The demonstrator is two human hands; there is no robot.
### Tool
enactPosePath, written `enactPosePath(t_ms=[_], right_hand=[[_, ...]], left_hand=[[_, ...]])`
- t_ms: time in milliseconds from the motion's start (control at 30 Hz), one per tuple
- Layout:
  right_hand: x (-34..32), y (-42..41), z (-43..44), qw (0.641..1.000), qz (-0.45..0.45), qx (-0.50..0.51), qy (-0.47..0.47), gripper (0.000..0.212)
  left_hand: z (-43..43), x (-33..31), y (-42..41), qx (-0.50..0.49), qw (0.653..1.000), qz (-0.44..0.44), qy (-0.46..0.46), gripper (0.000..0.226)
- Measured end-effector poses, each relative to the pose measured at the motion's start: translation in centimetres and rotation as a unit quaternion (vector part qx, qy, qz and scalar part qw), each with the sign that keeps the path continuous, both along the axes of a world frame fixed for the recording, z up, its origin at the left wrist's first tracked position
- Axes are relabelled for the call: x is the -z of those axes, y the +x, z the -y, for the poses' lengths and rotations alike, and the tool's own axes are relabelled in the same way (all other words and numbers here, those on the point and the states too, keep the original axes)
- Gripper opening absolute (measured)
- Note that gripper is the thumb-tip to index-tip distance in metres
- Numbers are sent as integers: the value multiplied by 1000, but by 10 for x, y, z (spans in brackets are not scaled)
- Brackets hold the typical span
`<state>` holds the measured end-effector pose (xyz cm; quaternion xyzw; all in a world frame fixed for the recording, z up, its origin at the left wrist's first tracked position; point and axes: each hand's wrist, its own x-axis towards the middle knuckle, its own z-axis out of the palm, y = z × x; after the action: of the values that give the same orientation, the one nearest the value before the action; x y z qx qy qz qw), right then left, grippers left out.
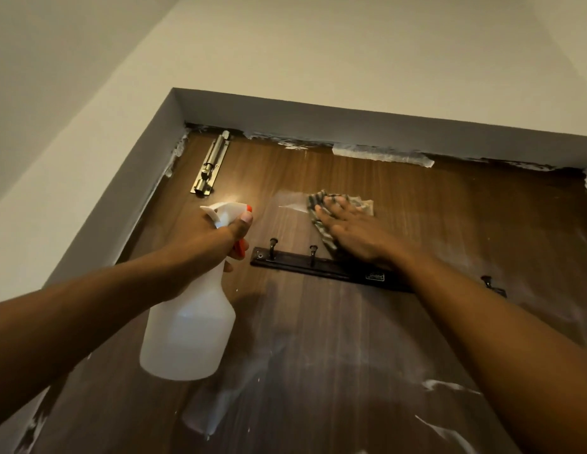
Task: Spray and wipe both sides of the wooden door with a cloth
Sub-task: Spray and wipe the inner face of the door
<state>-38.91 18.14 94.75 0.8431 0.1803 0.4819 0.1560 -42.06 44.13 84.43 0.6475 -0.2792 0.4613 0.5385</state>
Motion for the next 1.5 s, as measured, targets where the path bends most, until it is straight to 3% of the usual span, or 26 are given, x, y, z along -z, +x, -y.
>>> enactPosePath(t_ms=[133, 267, 367, 467, 567, 700, 833, 967, 1067, 1200, 1333, 1433, 1500], right_hand=[[-20, -2, 1, 998, 5, 32, 52, 56], [-31, 4, -65, 992, 28, -76, 94, 59], [-21, 16, -112, 989, 53, -127, 58, 56], [-2, 18, -113, 985, 45, -163, 36, 48], [0, 10, -91, 992, 57, -111, 4, 48], [-19, 18, -107, 989, 103, -50, 95, 51], [-12, 38, -176, 981, 115, -102, 118, 39], [40, 50, -216, 989, 79, -120, 17, 45], [64, 52, -202, 987, 88, -132, 0, 45], [49, 51, -211, 980, 150, -94, 88, 48], [40, 47, -254, 973, 160, -113, 124, 55], [45, 43, -245, 977, 162, -126, 54, 38], [49, 35, -230, 980, 131, -120, -85, 33]], left_hand=[[-15, 14, 3, -11, 1000, -11, -1, 55], [-36, 23, 3, -21, 1000, -7, -10, 67], [-52, 24, 3, -11, 1000, -2, -26, 74], [-64, 28, 5, 0, 1000, 16, -26, 63], [-82, 32, 9, 5, 1000, 24, -20, 53], [-110, 37, 11, 6, 1000, 6, -20, 67], [-128, 40, 9, -1, 999, -5, -32, 51], [-140, 49, 5, 11, 999, 10, -44, 31], [-145, 57, 5, 10, 999, 2, -41, 42], [-149, 56, 9, 2, 999, -29, -31, 69], [-142, 48, 4, 20, 999, -10, -34, 48], [-136, 49, -1, 32, 999, 13, -33, 22], [-132, 51, -1, 38, 998, 28, -30, 21]])
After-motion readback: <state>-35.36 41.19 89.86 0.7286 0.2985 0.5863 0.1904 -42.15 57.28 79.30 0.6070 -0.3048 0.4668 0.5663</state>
